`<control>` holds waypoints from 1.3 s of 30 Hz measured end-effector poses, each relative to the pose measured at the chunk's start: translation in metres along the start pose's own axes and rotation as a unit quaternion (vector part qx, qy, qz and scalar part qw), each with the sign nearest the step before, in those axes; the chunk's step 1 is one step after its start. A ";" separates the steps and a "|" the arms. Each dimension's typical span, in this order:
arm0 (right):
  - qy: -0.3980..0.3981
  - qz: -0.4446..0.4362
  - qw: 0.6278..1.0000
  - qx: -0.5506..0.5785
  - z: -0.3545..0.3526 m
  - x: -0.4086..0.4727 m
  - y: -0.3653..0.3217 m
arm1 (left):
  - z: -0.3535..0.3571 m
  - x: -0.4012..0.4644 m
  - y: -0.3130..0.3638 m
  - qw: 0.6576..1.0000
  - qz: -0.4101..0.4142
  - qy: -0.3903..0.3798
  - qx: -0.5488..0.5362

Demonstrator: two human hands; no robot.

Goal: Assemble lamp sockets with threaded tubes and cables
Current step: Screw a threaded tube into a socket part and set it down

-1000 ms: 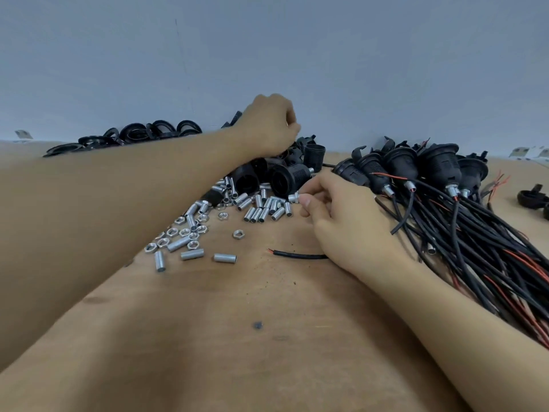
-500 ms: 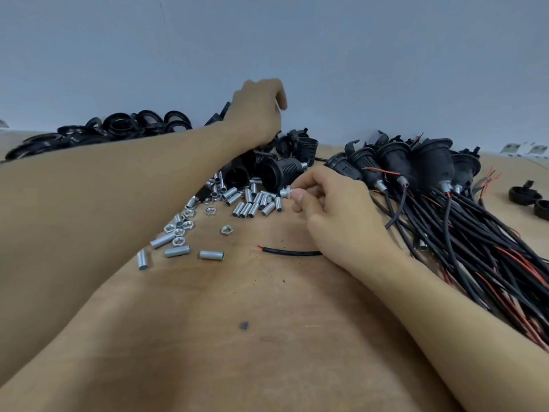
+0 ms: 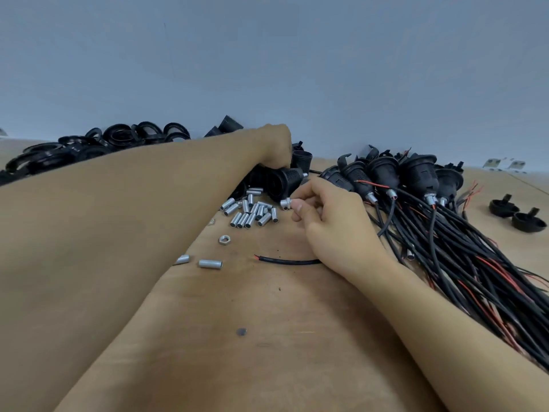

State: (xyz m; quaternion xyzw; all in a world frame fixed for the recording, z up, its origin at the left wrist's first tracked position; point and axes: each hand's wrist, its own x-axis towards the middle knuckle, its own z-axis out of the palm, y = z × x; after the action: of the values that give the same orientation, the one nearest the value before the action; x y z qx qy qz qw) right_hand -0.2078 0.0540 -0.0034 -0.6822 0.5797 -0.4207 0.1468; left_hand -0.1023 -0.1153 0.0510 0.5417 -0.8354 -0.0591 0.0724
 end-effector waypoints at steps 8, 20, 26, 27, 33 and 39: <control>0.008 0.006 1.000 0.005 0.000 0.002 0.002 | 0.008 0.007 -0.021 0.988 -0.036 0.142 -0.050; 0.047 -0.060 0.991 0.108 0.001 -0.002 -0.010 | 0.006 -0.163 -0.021 0.734 0.016 0.095 -0.673; -0.002 -0.134 0.983 0.125 0.003 -0.012 -0.019 | 0.027 -0.189 -0.034 0.710 0.062 0.073 -0.698; -0.010 -0.135 0.983 0.126 0.002 -0.013 -0.018 | 0.029 -0.190 -0.033 0.706 0.058 0.077 -0.702; 0.004 -0.166 0.979 0.118 -0.005 -0.013 -0.018 | 0.028 -0.191 -0.025 0.709 0.056 0.101 -0.695; -0.009 -0.177 0.979 0.099 -0.005 -0.014 -0.018 | 0.027 -0.193 -0.031 0.772 0.079 0.175 -0.605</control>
State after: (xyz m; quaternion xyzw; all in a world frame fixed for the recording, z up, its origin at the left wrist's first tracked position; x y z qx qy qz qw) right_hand -0.1995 0.0739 0.0065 -0.7598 0.4038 -0.4895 0.1417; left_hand -0.0019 0.0492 0.0082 0.3185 -0.6399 -0.4510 0.5345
